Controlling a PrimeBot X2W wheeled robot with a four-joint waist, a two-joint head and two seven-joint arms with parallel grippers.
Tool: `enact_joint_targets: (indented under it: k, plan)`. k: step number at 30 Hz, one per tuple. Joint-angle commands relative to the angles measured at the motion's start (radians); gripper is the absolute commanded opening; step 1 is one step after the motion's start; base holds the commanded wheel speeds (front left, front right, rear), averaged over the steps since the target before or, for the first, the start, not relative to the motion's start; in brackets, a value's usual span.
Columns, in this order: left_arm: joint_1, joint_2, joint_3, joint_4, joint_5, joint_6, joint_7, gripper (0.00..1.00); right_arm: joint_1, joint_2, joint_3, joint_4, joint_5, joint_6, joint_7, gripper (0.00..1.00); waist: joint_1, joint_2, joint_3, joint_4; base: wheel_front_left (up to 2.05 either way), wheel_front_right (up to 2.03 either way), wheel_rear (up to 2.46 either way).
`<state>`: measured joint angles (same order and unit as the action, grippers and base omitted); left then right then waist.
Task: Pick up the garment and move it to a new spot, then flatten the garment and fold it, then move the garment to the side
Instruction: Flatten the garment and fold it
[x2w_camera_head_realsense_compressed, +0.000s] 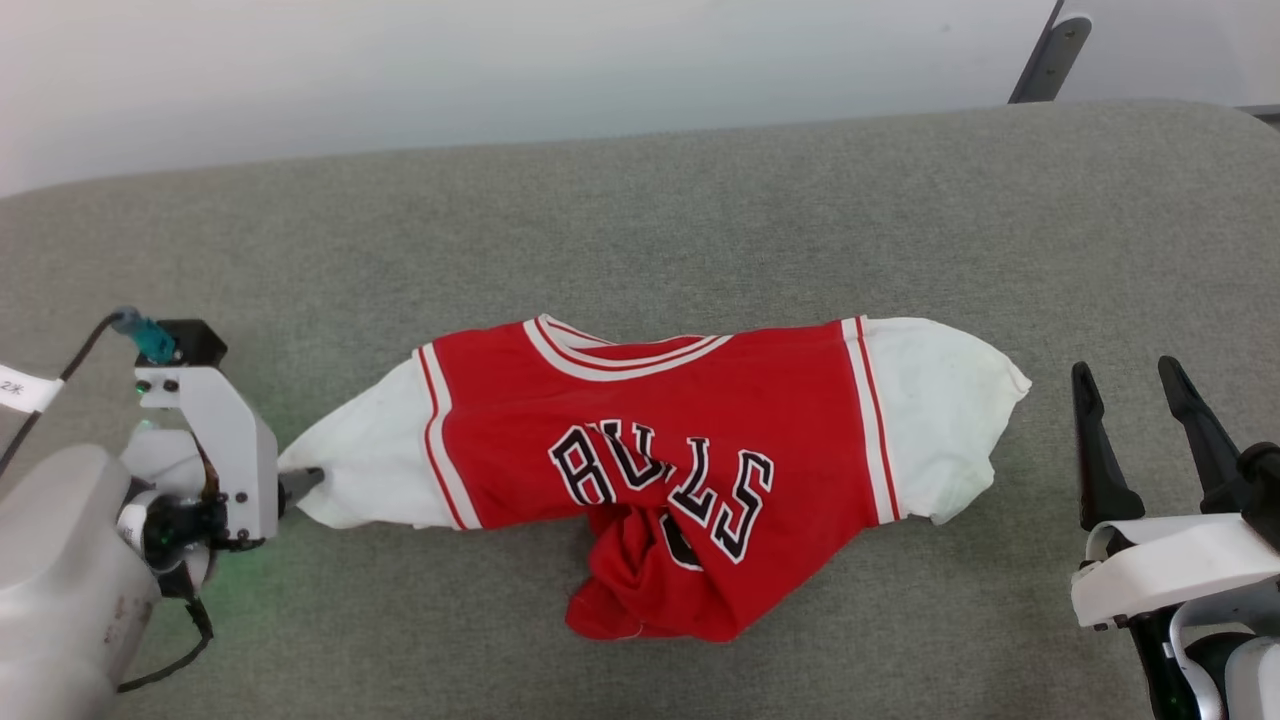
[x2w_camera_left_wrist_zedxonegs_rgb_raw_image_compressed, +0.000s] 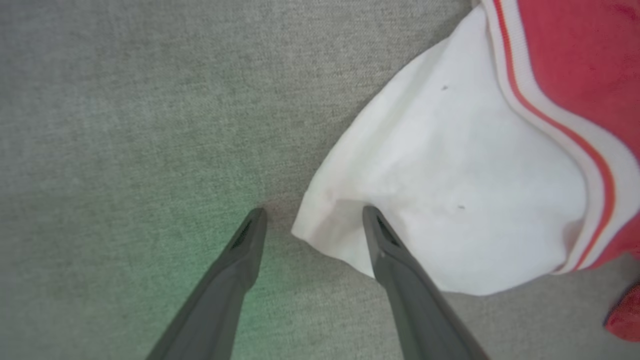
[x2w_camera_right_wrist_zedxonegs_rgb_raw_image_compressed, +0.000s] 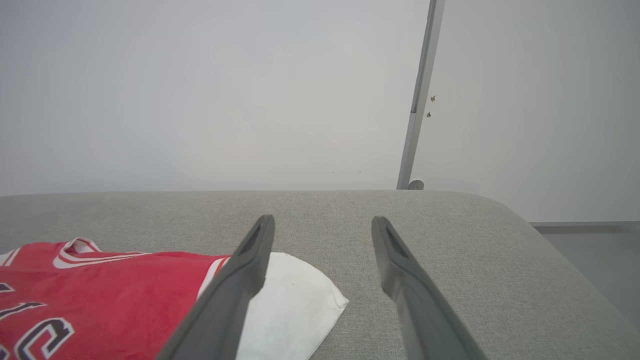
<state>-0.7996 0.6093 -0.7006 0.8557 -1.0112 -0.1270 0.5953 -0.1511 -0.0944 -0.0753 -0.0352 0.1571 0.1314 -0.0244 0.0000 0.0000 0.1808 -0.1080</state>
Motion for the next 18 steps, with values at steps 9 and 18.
enact_joint_targets:
  k: [9,18]
  plan:
    - [-0.025,-0.012,-0.035,0.090,0.029,0.003,0.022,1.00,-0.004,-0.014,0.016,-0.024,0.009,-0.001,0.020,1.00,0.0000,0.0000,0.028,-0.021,0.00,0.00,0.00]
    - [-0.038,-0.070,-0.048,0.124,-0.021,-0.003,0.069,0.00,-0.027,-0.039,0.050,-0.011,0.061,-0.001,0.164,1.00,0.0000,0.0000,0.060,-0.015,0.00,0.00,0.00]
